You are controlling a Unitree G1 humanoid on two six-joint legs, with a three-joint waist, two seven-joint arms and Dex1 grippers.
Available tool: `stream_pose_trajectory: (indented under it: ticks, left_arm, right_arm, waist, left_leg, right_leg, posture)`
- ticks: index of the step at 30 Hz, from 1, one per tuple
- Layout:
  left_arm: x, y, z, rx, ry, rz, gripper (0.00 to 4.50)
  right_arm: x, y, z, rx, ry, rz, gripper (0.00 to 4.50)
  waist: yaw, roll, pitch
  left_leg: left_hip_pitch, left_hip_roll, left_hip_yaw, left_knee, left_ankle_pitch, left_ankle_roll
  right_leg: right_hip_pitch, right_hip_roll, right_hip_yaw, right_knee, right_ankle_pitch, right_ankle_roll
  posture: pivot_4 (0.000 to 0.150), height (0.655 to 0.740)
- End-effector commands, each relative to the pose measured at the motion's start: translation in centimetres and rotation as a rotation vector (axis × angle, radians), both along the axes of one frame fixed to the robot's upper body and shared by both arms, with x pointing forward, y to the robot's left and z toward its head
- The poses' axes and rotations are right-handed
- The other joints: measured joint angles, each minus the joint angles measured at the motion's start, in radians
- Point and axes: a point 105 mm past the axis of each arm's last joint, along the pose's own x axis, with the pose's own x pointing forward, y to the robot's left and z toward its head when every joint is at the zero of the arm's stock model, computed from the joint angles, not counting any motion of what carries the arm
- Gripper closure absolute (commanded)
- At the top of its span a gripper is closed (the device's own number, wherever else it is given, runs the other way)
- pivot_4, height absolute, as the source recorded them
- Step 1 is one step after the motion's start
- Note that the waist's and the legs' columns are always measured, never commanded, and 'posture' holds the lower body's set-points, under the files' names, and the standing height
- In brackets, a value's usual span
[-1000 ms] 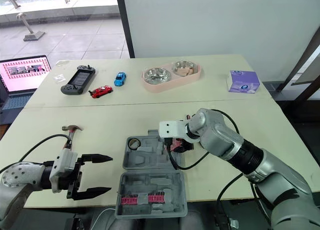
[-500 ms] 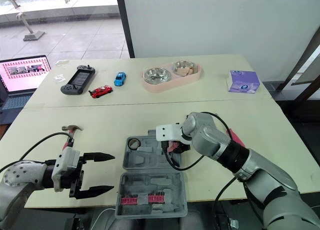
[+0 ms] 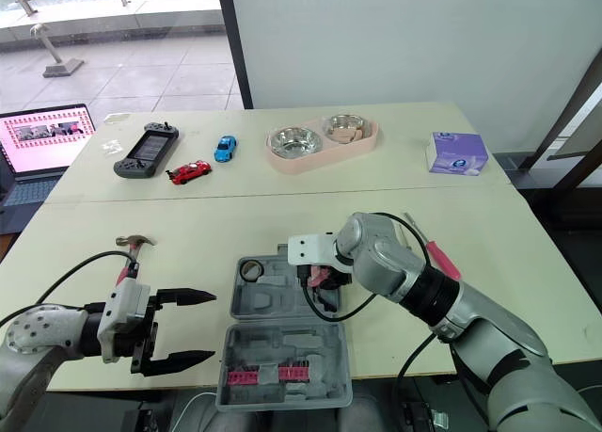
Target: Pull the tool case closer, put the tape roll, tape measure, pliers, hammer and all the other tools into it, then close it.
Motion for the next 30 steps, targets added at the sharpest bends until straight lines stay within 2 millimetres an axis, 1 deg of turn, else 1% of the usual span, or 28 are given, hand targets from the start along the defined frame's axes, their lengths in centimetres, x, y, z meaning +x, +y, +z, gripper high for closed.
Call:
stream_pose_trajectory:
  ticks: [1,5,8,11,14,16,19,22,24,26,27,30]
  left_arm:
    - [-0.3,-0.1,0.2,-0.017,-0.015,-0.016,0.0]
    - [-0.4,-0.1,0.1,-0.017,-0.013,-0.018,0.0]
    - [-0.3,0.0,0.0,-0.014,-0.014,-0.018,0.0]
    - [-0.3,0.1,0.0,-0.013,-0.015,-0.018,0.0]
    - [-0.3,0.2,0.0,-0.012,-0.014,-0.017,0.0]
    - [-0.3,0.2,-0.1,-0.012,-0.014,-0.015,0.0]
    - [-0.4,0.3,-0.2,-0.012,-0.014,-0.01,0.0]
    - [-0.4,0.5,-0.4,-0.01,-0.013,-0.003,0.0]
    - [-0.4,0.5,-0.5,-0.011,-0.014,-0.001,0.0]
    - [-0.4,0.6,-0.6,-0.012,-0.013,0.001,0.0]
    - [-0.4,0.6,-0.6,-0.012,-0.013,0.003,0.0]
    - [-0.3,0.7,-0.6,-0.013,-0.016,0.006,0.0]
  right_arm:
    - [0.0,0.9,1.3,0.067,-0.028,0.001,0.04]
    - [-0.1,1.3,2.1,0.111,-0.037,-0.013,0.04]
    - [-0.5,1.3,3.7,0.171,-0.041,-0.021,0.04]
    - [-0.8,0.5,5.1,0.212,-0.048,-0.032,0.04]
    - [-1.0,-0.3,5.8,0.252,-0.045,-0.053,0.04]
    - [-1.0,-0.8,6.2,0.333,-0.024,-0.071,0.04]
    - [-1.5,-1.4,6.3,0.502,0.019,-0.066,0.04]
    - [-2.0,-2.3,5.5,0.64,0.054,-0.048,0.04]
    - [-2.1,-2.8,4.8,0.706,0.069,-0.065,0.04]
    - [-2.4,-2.9,4.2,0.776,0.077,-0.058,0.57]
    - [-2.3,-2.9,3.9,0.806,0.069,-0.058,0.92]
    - [-2.0,-3.0,3.1,0.822,0.02,-0.042,2.41]
  waist:
    - [0.0,0.0,0.0]
    - [0.001,0.0,0.0]
    - [0.002,0.0,0.0]
    - [0.003,0.0,0.0]
    - [0.005,0.0,0.0]
    - [0.005,0.0,0.0]
    - [0.005,0.0,0.0]
    - [0.006,0.0,0.0]
    - [0.006,0.0,0.0]
    - [0.002,0.0,0.0]
    - [0.001,0.0,0.0]
    - [0.001,0.0,0.0]
  left_leg:
    - [0.0,0.0,0.0,0.0,0.0,0.0]
    - [0.0,0.0,0.0,0.0,0.0,0.0]
    - [0.0,0.0,0.0,0.0,0.0,0.0]
    - [0.0,0.0,0.0,0.0,0.0,0.0]
    - [0.0,0.0,0.0,0.0,0.0,0.0]
    - [0.0,0.0,0.0,0.0,0.0,0.0]
    - [0.0,0.0,0.0,-0.001,0.0,0.0]
    - [0.0,0.0,0.0,0.0,0.0,0.0]
    - [0.0,0.0,0.0,0.0,0.0,0.0]
    - [0.0,0.0,0.0,0.0,0.0,0.0]
    - [0.001,0.0,0.001,0.0,0.0,0.0]
    - [0.001,0.0,0.001,0.0,0.0,0.0]
  right_leg:
    - [0.0,0.0,0.0,0.0,0.0,0.0]
    - [0.0,0.0,0.0,0.0,0.0,0.0]
    - [0.0,0.0,0.0,0.0,0.0,0.0]
    - [0.0,0.0,0.0,0.0,0.0,0.0]
    - [0.0,0.0,0.0,-0.001,0.0,0.0]
    - [0.0,0.0,0.0,-0.001,0.0,0.0]
    - [0.0,0.0,0.0,-0.001,0.0,0.0]
    - [0.001,0.0,0.0,-0.001,0.0,0.0]
    - [0.001,0.0,0.0,-0.001,0.0,0.0]
    - [0.001,0.0,0.0,-0.001,0.0,0.0]
    - [0.001,0.0,0.0,-0.001,0.0,0.0]
    - [0.001,0.0,0.0,0.0,0.0,0.0]
  posture:
    - [0.15,0.736]
    - [0.15,0.736]
    - [0.15,0.736]
    - [0.15,0.736]
    - [0.15,0.736]
    - [0.15,0.736]
    - [0.15,0.736]
    - [0.15,0.736]
    - [0.15,0.736]
    - [0.15,0.736]
    - [0.15,0.736]
    - [0.15,0.736]
